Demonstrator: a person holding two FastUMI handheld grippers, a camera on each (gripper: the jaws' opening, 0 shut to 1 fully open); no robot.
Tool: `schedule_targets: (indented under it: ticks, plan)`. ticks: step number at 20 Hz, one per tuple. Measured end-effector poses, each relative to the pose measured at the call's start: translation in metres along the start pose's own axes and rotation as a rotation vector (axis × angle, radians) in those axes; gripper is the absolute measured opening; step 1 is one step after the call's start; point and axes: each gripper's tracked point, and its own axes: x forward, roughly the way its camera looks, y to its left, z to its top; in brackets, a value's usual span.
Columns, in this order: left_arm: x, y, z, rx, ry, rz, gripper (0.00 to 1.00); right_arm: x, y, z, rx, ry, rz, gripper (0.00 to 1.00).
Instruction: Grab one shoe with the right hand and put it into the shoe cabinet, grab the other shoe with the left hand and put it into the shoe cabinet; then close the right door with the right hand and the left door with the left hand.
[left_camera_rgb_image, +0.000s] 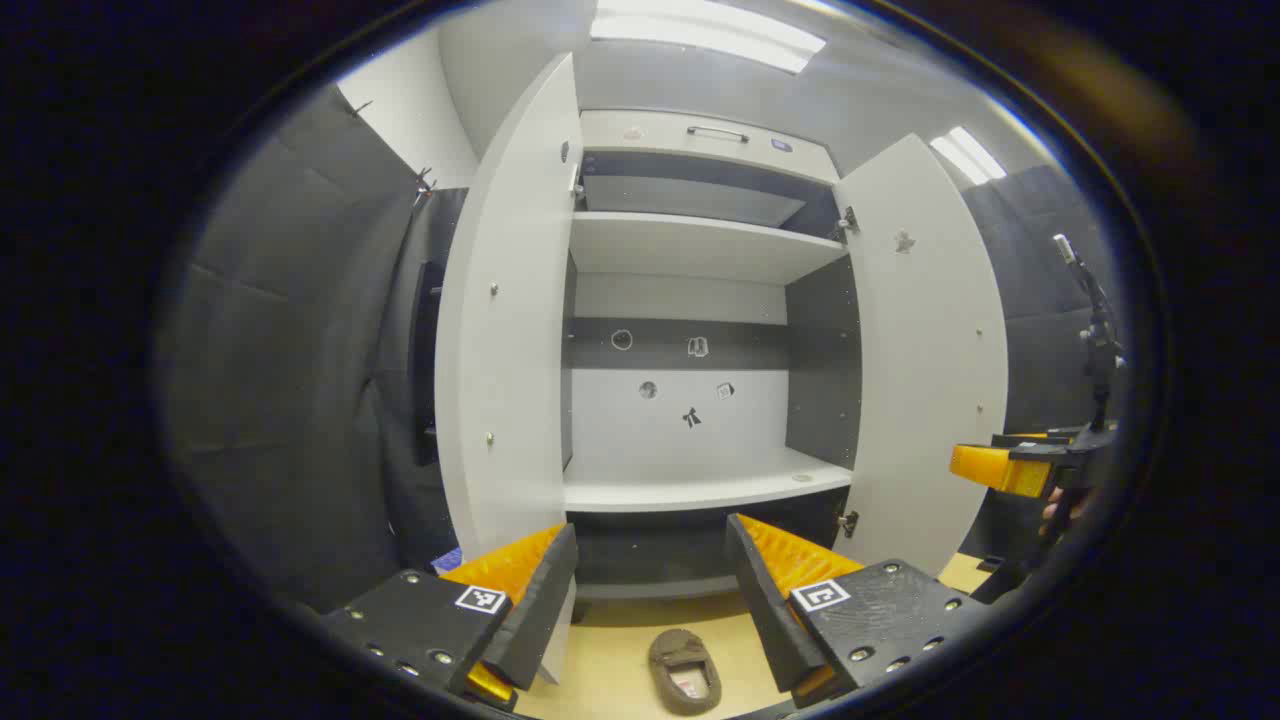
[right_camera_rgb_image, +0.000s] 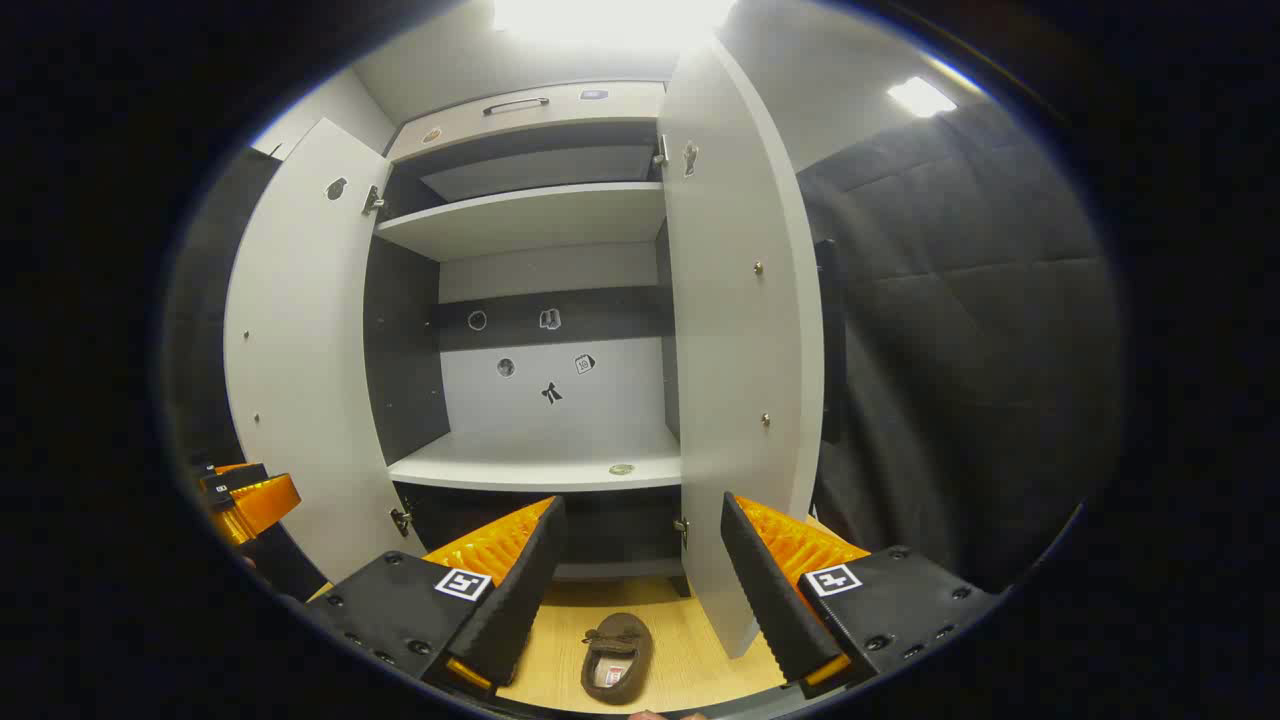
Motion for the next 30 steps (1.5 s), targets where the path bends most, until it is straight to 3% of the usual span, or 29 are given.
schedule_targets:
  ticks: [1, 2, 3, 4, 7, 8, 9, 17, 22, 30]
  plan:
    - [0.001, 0.000, 0.000, 0.000, 0.001, -0.001, 0.87, 0.000, 0.000, 0.001, -0.004, -0.001, 0.001, 0.98]
    - [0.002, -0.001, -0.002, -0.003, 0.001, -0.003, 0.87, 0.001, 0.001, 0.000, -0.013, -0.001, 0.001, 0.98]
    - [0.003, -0.002, -0.002, -0.008, 0.002, -0.005, 0.94, 0.001, 0.000, 0.000, -0.021, 0.000, 0.003, 0.98]
    - [0.004, -0.002, -0.004, -0.013, 0.003, -0.006, 0.87, 0.001, 0.001, -0.001, -0.025, -0.001, 0.006, 0.98]
    - [0.001, 0.000, -0.008, -0.014, 0.006, -0.008, 0.87, 0.001, 0.002, 0.001, -0.025, 0.008, 0.021, 0.98]
    - [0.000, 0.000, -0.008, -0.011, 0.004, -0.008, 0.94, 0.000, 0.003, 0.000, -0.029, 0.012, 0.027, 0.98]
    - [-0.001, 0.002, -0.010, -0.008, 0.005, -0.007, 0.87, 0.000, 0.003, 0.001, -0.035, 0.015, 0.029, 0.98]
    - [-0.010, 0.019, -0.022, -0.015, 0.023, 0.025, 0.87, -0.001, 0.005, -0.002, -0.033, 0.048, 0.049, 0.98]
    - [-0.011, 0.023, -0.027, -0.030, 0.042, 0.030, 0.87, 0.007, 0.015, -0.020, 0.001, 0.124, 0.095, 0.98]
    - [-0.007, 0.021, -0.042, -0.048, 0.079, 0.009, 0.87, 0.023, 0.051, -0.085, -0.064, 0.383, 0.204, 0.98]
